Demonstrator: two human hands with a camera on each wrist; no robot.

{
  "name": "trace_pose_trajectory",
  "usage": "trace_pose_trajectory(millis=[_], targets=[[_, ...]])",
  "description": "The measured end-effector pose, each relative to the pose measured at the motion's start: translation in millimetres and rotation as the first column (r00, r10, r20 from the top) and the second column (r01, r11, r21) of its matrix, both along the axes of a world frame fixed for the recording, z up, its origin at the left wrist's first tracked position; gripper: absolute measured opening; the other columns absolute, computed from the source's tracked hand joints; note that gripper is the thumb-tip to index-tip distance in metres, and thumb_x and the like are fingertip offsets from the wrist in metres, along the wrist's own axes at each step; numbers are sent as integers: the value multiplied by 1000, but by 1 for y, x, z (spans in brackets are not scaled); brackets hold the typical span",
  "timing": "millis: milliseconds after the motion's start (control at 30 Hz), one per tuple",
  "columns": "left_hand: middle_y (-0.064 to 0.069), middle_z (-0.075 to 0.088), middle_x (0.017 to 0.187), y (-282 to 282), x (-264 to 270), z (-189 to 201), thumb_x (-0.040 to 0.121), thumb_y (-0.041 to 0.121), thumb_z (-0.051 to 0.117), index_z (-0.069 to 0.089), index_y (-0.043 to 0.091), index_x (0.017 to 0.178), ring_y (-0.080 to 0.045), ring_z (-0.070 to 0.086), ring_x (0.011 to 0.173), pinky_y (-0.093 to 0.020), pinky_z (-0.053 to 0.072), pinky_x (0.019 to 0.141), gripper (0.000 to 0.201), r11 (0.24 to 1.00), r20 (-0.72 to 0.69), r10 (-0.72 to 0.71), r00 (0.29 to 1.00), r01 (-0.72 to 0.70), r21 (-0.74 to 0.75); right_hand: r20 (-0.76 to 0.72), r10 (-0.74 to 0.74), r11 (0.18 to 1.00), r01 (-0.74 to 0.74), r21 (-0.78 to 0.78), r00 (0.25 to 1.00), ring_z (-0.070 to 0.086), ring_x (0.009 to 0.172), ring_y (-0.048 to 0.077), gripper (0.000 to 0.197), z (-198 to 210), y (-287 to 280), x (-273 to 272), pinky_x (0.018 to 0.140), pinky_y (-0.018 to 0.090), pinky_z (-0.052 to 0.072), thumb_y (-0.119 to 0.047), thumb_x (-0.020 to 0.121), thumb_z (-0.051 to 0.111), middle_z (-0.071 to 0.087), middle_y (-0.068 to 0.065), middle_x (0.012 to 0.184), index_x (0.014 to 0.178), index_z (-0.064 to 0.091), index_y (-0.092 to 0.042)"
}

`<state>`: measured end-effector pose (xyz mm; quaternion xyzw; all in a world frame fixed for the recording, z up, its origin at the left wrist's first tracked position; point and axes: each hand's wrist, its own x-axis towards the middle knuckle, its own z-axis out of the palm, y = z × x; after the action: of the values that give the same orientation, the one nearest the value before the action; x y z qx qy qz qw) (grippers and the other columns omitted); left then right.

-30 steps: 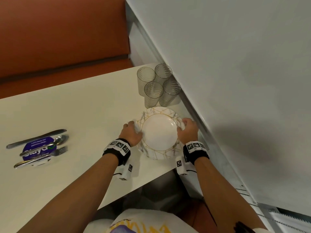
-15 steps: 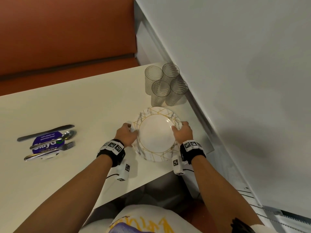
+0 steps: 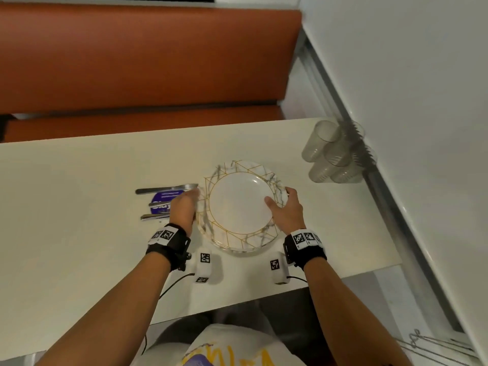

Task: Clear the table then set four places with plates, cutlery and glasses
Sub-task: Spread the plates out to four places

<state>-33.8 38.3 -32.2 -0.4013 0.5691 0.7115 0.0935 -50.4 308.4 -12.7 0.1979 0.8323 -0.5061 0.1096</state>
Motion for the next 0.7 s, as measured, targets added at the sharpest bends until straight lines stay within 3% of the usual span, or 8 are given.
trace_pose_trajectory(millis=[67,133,233,333,467,567,633,700], targets=[[-14,64,101,-30,11,4,83,31,72,70,5,104,-28,60,94,-37,51,83,33,988,-37,100,994,-95,124,-30,-7,1000,6,-30,1000,60,113,21,61,6,-28,2,96,34,50,-34,91,72,60,0,124,142,43,-18],[-11,69,109,-49,16,7,93,23,68,69,4,111,-29,67,100,-36,54,91,26,968,-88,160,983,-139,208,-60,-26,999,23,-41,998,58,119,23,60,11,-50,3,102,39,49,-35,93,69,60,1,130,144,41,-20],[-13,68,135,-75,25,19,103,31,60,60,9,141,-32,65,125,-50,47,112,44,887,-149,175,973,-90,453,-137,-31,998,23,-66,990,54,118,15,60,23,-88,6,102,31,45,-31,98,64,57,-3,133,150,36,-24],[-13,63,143,-87,30,30,108,44,47,55,19,148,-36,61,131,-57,42,114,48,799,-188,141,972,0,601,-157,-26,998,18,-53,987,55,110,12,55,31,-108,11,93,24,41,-26,101,59,58,-7,123,150,35,-25],[-9,66,140,-98,26,25,97,42,70,49,25,151,-33,64,128,-57,51,104,61,922,-199,137,970,-52,383,-113,66,998,-66,6,991,61,111,19,53,41,-119,9,92,27,46,-33,98,62,63,-2,123,145,40,-22],[-5,75,125,-100,20,18,101,34,65,62,23,137,-27,70,118,-49,56,100,38,969,-234,158,959,-106,222,-91,158,985,-151,83,983,61,100,14,53,54,-118,-4,79,16,46,-48,92,67,61,-6,113,131,47,-18],[-5,75,123,-99,20,18,98,36,67,64,23,135,-29,70,119,-50,55,101,39,975,-252,150,956,-100,199,-134,181,977,-163,137,974,60,108,16,61,58,-114,-19,88,25,49,-58,84,71,60,-6,117,127,50,-21],[-6,75,123,-96,17,19,96,39,69,66,23,134,-30,69,119,-51,54,103,42,978,-255,137,957,-90,189,-111,257,956,-236,172,960,57,114,16,73,62,-110,-37,100,33,49,-61,79,75,60,-5,125,135,47,-24]])
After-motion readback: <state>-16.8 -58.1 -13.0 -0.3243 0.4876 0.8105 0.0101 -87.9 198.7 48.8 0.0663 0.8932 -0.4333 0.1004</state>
